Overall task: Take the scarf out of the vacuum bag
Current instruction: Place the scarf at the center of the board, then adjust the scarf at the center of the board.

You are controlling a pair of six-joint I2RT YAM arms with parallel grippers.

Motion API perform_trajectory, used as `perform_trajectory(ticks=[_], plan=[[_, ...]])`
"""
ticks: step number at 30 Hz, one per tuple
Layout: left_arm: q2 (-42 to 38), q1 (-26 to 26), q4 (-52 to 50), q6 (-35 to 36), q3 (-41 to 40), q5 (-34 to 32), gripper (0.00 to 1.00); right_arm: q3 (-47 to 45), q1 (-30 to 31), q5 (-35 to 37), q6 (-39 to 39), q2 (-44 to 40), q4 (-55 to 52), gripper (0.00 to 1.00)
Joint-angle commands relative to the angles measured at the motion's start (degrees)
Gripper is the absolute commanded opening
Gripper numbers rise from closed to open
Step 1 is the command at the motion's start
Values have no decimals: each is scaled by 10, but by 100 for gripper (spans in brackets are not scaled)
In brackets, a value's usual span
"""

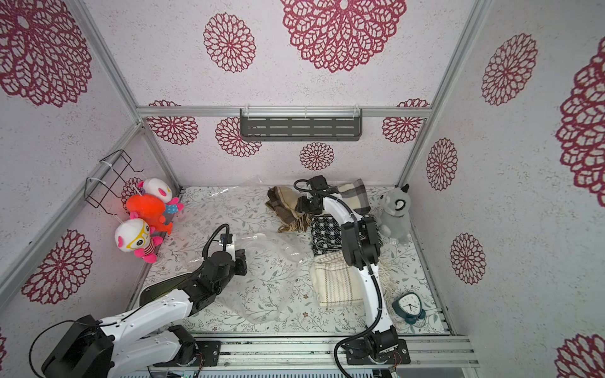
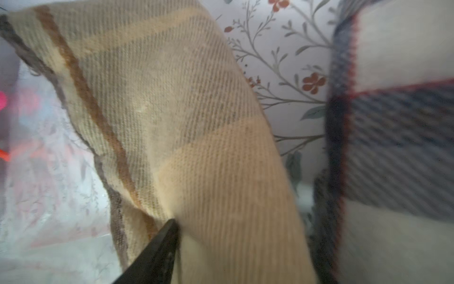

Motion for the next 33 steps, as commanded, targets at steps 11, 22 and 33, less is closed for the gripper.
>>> perform_trajectory(ticks=[11, 22, 33], plan=[[-68, -1, -68, 12, 37, -59, 0, -10, 54, 114, -3, -64, 148, 74], [-123, 1, -94, 4, 39, -59, 0, 45, 55, 131, 85, 46, 303, 59], [-127, 2, -85, 9, 28, -60, 0, 109, 58, -31, 161, 159, 314, 58]])
